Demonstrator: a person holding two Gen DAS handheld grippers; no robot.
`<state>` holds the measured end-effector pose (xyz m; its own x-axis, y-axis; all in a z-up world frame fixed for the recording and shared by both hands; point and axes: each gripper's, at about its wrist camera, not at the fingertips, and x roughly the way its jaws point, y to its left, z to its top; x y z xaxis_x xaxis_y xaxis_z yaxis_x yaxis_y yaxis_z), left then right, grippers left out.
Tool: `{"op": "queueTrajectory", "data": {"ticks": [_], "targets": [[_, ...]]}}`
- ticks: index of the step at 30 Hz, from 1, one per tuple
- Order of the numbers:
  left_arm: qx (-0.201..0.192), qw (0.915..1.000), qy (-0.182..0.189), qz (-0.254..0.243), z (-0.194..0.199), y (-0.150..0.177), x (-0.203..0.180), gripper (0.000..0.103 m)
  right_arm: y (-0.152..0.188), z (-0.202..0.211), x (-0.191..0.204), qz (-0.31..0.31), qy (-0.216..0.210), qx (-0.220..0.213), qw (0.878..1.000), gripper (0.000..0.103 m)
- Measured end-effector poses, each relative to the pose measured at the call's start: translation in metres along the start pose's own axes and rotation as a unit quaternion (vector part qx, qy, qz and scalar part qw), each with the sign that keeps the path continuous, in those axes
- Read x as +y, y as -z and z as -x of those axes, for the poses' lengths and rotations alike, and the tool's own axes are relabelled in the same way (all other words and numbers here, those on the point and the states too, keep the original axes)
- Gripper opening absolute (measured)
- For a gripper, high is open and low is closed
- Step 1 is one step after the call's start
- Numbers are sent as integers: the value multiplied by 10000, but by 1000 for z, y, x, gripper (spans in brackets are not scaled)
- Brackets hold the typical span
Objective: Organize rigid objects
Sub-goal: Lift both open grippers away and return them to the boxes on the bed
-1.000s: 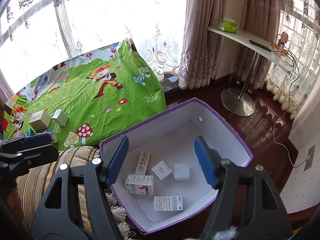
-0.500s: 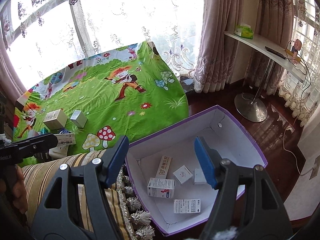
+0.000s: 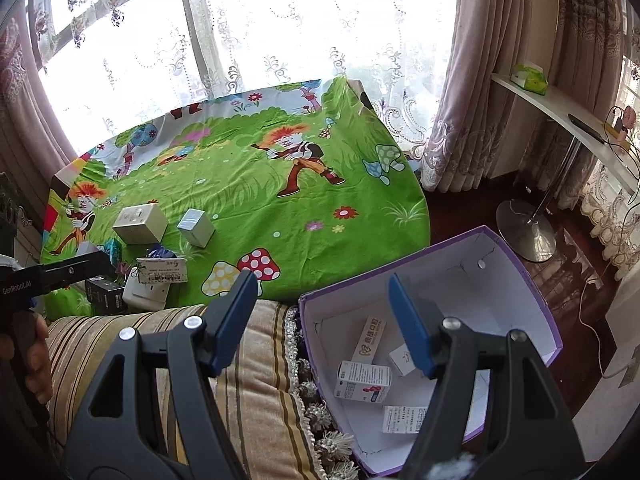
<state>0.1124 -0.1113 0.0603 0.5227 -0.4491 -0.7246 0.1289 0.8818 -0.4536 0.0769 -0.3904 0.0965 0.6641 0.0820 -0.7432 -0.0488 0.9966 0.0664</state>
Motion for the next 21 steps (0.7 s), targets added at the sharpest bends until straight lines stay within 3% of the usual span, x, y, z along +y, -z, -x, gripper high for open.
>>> {"op": "queueTrajectory", "data": {"ticks": [21], "targets": [[-456,9911,-858,913,54,-15,118,75,-4,-35,84,791,-699,429,9935,75]]}}
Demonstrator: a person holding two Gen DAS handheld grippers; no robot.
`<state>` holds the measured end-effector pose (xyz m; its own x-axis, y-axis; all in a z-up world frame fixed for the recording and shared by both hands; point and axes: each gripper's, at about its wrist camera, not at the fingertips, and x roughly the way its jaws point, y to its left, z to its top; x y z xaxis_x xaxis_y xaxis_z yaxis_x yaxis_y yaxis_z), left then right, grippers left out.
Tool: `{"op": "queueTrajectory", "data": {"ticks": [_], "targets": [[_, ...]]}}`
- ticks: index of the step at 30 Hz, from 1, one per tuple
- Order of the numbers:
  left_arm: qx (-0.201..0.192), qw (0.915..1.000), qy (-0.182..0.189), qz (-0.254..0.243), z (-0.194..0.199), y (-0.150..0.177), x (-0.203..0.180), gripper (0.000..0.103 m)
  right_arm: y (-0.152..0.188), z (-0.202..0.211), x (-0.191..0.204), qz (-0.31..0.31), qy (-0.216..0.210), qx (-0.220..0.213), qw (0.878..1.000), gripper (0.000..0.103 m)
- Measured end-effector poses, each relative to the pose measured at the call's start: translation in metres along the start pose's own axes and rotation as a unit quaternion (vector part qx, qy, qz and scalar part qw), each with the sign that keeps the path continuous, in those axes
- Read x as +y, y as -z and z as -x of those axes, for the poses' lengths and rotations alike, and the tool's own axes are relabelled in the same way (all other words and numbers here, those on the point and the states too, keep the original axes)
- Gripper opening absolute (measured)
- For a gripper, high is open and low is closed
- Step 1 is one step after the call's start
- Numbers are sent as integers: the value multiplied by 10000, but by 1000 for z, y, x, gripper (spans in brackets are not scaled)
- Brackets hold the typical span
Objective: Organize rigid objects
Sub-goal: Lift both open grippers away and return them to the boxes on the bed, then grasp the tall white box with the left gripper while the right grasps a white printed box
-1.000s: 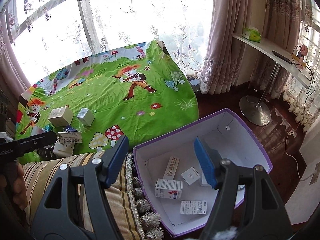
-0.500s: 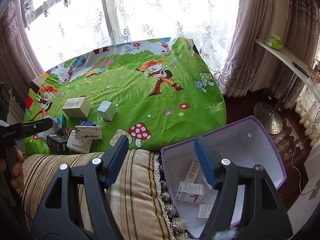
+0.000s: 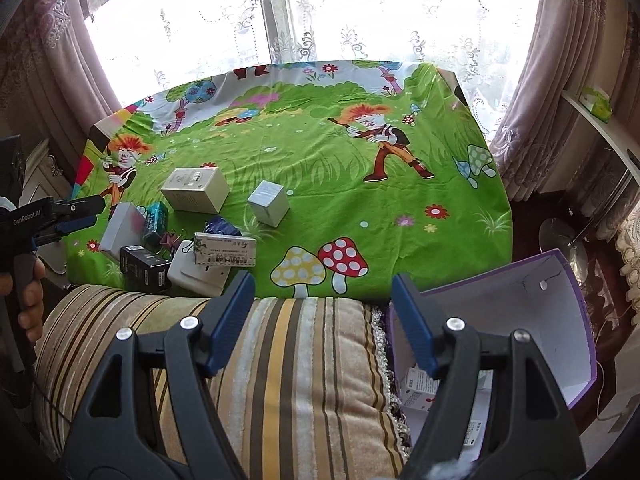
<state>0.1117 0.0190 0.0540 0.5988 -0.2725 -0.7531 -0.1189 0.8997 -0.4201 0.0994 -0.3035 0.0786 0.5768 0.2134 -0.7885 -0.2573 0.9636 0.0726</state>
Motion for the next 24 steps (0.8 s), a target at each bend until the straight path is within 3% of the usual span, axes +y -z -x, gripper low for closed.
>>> {"op": "queueTrajectory", "data": {"ticks": [13,24], "targets": [[64,9954,-933,225,-15,-2,41,75,-7,-55,47,476,-782,707,9933,87],[404,9912,-1236,241,-41,3,58,75,-13,-108,67,568,-1556,1402,9762,88]]}}
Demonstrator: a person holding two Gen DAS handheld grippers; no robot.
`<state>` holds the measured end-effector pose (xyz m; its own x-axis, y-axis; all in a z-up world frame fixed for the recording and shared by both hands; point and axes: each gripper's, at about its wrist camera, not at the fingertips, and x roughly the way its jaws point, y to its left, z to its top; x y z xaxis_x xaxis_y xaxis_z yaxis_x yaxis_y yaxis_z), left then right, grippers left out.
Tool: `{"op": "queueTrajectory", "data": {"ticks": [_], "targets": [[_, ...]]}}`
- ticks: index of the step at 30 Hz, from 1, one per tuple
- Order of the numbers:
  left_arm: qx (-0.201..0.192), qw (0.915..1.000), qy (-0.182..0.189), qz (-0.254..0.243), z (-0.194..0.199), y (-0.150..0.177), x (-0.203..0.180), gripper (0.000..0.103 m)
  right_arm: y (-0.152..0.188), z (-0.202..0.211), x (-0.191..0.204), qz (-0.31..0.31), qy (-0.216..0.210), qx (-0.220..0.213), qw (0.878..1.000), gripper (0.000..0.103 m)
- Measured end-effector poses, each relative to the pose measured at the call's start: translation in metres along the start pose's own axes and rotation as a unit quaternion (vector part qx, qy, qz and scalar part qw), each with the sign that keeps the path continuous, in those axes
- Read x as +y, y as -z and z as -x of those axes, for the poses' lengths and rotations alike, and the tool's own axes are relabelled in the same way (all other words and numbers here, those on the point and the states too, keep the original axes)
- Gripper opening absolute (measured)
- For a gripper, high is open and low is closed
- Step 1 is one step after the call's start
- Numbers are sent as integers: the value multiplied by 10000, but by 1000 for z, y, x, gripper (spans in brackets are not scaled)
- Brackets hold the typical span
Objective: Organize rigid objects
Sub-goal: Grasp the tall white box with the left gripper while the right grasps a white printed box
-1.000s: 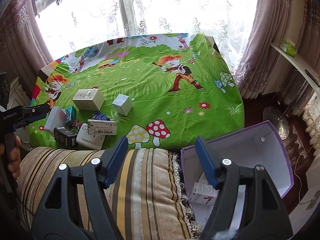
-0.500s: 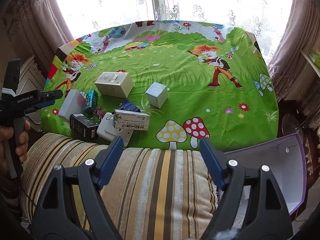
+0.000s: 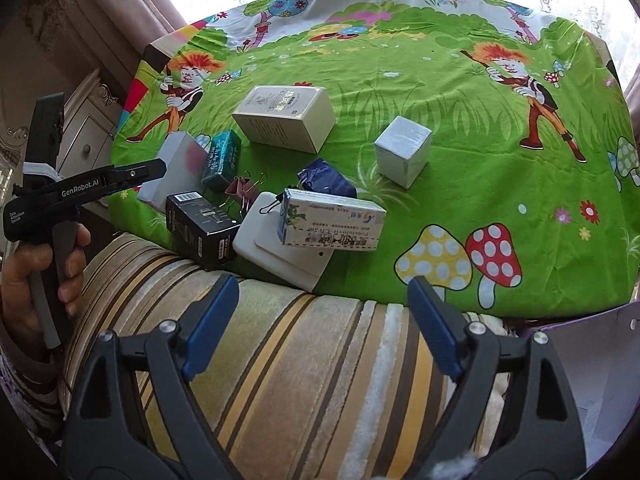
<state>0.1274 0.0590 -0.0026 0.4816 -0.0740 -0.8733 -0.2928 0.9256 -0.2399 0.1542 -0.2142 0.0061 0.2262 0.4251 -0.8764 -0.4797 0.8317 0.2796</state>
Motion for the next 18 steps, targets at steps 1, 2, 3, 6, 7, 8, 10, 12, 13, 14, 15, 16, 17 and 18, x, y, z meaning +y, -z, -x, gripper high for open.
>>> {"op": "queueTrajectory", "data": {"ticks": [1,2,3,6,7,8,10,12,13,14,15,16,17,18], "targets": [[21,10000,-17,-13,-2,0,0,75,-2,-4,-2,-38,-88,53,9999,88],[40,10000,-39,-30,-4,0,1,75,-5,-8,-3,-65,-150,97,9998,88],[57,10000,-63,-46,-6,0,1,75,-8,-11,-5,-79,-185,135,9997,88],[113,9998,-138,-117,-11,0,0,75,-15,-22,-10,-115,-269,220,9993,88],[132,9997,-160,-146,-13,0,-1,75,-17,-26,-11,-130,-293,248,9992,89],[156,9996,-173,-171,-15,0,-1,75,-19,-30,-13,-141,-305,283,9990,89],[196,9994,-197,-216,-18,-1,-2,75,-23,-37,-17,-143,-304,362,9988,89],[218,9991,-237,-264,-21,-2,-3,75,-27,-44,-19,-122,-311,413,9986,89],[231,9990,-250,-278,-23,-3,-3,75,-29,-46,-20,-119,-314,435,9985,89],[238,9990,-257,-280,-24,-3,-3,75,-31,-49,-21,-115,-320,452,9984,89],[247,9990,-260,-283,-25,-4,-3,75,-32,-51,-22,-113,-326,472,9983,89],[255,9989,-262,-290,-27,-4,-3,75,-34,-54,-23,-114,-333,495,9982,89],[261,9988,-267,-304,-28,-5,-3,75,-35,-57,-23,-117,-340,521,9980,89],[268,9987,-279,-318,-29,-5,-3,75,-36,-59,-23,-117,-356,546,9978,89]]}}
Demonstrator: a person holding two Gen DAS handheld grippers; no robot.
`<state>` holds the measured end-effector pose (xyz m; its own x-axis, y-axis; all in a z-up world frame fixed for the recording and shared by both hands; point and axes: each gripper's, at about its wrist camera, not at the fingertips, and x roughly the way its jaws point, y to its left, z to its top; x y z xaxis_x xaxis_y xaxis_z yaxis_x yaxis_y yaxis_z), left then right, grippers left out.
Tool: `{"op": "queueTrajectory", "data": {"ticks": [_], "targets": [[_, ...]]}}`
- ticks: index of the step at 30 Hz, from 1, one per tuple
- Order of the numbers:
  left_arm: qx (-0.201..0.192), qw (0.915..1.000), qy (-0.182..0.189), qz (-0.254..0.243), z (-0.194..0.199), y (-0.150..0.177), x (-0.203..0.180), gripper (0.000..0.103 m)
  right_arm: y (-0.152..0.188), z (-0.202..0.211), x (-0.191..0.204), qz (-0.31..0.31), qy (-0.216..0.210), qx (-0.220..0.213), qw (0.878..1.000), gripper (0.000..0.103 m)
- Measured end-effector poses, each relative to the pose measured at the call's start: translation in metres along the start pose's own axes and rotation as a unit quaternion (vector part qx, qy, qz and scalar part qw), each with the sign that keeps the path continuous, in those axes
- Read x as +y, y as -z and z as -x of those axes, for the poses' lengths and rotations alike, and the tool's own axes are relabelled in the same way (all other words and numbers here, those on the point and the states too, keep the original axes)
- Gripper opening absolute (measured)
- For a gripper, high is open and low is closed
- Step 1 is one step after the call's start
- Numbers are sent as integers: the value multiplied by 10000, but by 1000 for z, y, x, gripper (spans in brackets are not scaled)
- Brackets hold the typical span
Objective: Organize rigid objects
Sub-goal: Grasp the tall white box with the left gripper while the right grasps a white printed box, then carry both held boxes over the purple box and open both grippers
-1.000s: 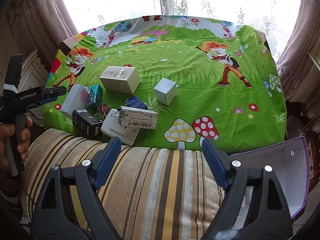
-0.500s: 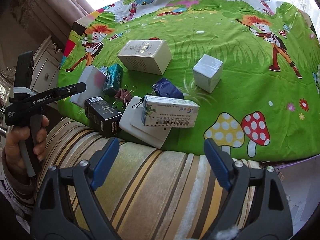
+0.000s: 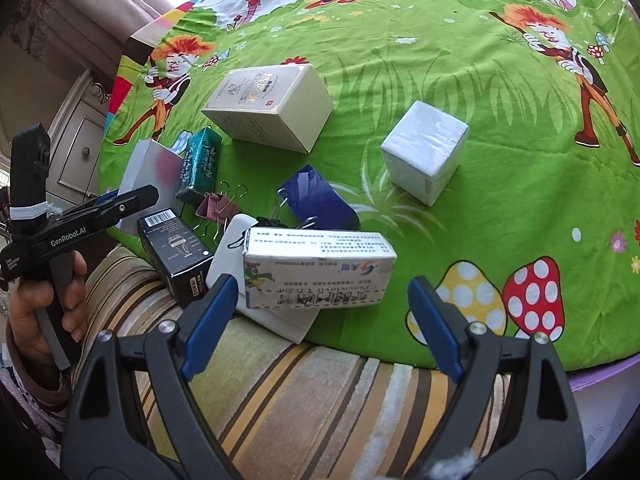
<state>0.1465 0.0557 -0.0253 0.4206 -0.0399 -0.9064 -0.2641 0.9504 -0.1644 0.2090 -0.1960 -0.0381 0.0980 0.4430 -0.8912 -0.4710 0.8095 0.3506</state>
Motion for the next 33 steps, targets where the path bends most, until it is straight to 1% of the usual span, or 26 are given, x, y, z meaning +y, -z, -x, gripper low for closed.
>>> {"op": "queueTrajectory", "data": {"ticks": [6,9,11,12,13,14,23,29,33], "targets": [[75,10000,-2,-65,-6,-1,-2,64,-8,-7,-3,-23,-75,45,10000,89],[106,9999,26,-51,-8,-1,-2,55,-12,-10,-5,-84,-122,31,9999,89],[136,9999,66,-31,-10,-1,-1,45,-12,-9,-5,-88,-101,-10,9999,88],[152,9998,80,-24,-11,-1,0,43,-12,-9,-5,-74,-104,-21,9999,86],[166,9998,94,-19,-12,-1,0,38,-11,-8,-5,-56,-108,-16,9999,81],[165,9998,90,-4,-12,0,0,37,-11,-9,-4,-40,-92,-8,9999,81],[-71,9997,115,206,0,2,9,36,-3,6,0,-41,17,-189,9998,80],[-313,9990,91,293,17,2,12,36,6,28,3,-47,167,-452,9988,80],[-455,9984,166,282,31,4,7,36,12,45,7,-30,258,-646,9976,80]]}}
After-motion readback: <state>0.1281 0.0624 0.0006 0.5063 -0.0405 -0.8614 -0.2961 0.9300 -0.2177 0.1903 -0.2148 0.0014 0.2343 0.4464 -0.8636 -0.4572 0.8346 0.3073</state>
